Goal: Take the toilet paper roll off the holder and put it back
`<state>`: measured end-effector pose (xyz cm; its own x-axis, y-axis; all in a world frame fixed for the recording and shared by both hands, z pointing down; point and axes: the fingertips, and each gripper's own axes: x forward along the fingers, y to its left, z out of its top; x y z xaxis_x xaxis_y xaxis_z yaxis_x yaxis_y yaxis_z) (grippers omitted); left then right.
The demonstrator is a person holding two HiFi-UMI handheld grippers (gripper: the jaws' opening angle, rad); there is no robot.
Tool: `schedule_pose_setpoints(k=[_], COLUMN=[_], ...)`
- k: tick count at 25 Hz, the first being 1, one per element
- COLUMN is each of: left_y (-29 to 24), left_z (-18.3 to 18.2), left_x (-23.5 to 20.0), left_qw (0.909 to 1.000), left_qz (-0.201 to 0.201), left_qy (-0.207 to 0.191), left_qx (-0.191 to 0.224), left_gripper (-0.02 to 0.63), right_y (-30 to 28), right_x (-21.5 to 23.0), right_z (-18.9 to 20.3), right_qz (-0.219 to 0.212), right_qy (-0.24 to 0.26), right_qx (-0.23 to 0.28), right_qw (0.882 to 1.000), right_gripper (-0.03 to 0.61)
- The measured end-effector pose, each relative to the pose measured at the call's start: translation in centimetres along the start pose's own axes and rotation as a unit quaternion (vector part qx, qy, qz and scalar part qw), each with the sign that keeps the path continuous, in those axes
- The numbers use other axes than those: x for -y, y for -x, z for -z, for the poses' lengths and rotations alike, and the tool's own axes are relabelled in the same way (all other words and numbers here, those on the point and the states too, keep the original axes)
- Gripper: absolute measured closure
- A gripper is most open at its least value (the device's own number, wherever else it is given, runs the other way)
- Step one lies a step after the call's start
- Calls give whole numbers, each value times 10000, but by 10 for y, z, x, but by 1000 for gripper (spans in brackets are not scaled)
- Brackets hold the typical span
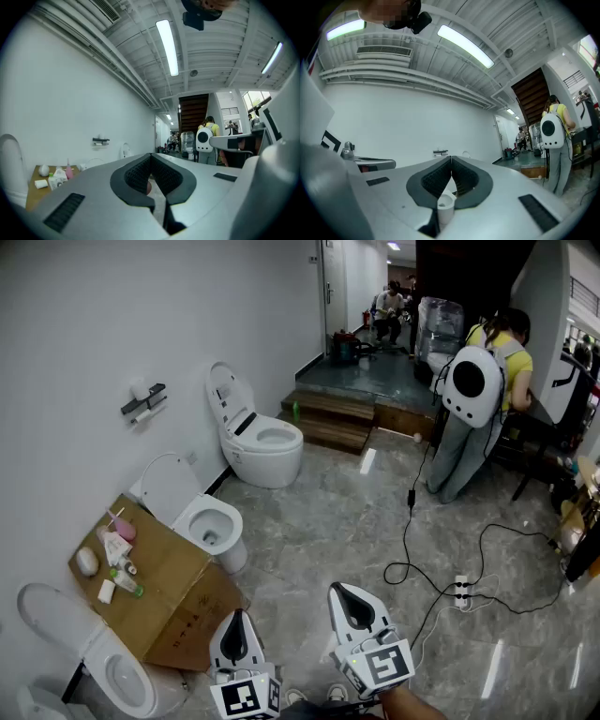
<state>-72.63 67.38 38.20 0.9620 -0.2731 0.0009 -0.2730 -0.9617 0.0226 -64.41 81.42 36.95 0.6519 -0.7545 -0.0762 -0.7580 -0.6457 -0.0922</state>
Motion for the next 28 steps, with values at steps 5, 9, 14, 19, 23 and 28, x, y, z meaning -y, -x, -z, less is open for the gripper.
schedule_pose_setpoints(k=[5, 9, 14, 19, 23, 28], left_y=[-13, -17, -19, -23, -41, -78], left_z=[-2, -1, -2, -2, -3, -5], left_x=[-13, -31, -60, -82, -106, -124], left_qw=[9999, 9995, 9988, 9984, 9987, 9988], left_qz=[116, 296, 423, 521, 428, 376], left_qy=[59, 99, 232, 215, 274, 266], left_qx=[18, 8, -3, 31, 54, 135], left_gripper=[598, 598, 598, 598, 598, 598], right_y=[-17, -34, -58, -77, -101, -138], right_x=[-15, -38, -71, -87, -94, -84], right_z=[0, 2, 5, 4, 9, 15], right_qz=[14, 32, -5, 91, 60, 60], right_qy=[121, 252, 267, 263, 320, 315], right_qx=[15, -62, -72, 37, 13, 64], right_qw=[9999, 9997, 9996, 9996, 9995, 9995], right_gripper=[560, 560, 560, 560, 560, 560])
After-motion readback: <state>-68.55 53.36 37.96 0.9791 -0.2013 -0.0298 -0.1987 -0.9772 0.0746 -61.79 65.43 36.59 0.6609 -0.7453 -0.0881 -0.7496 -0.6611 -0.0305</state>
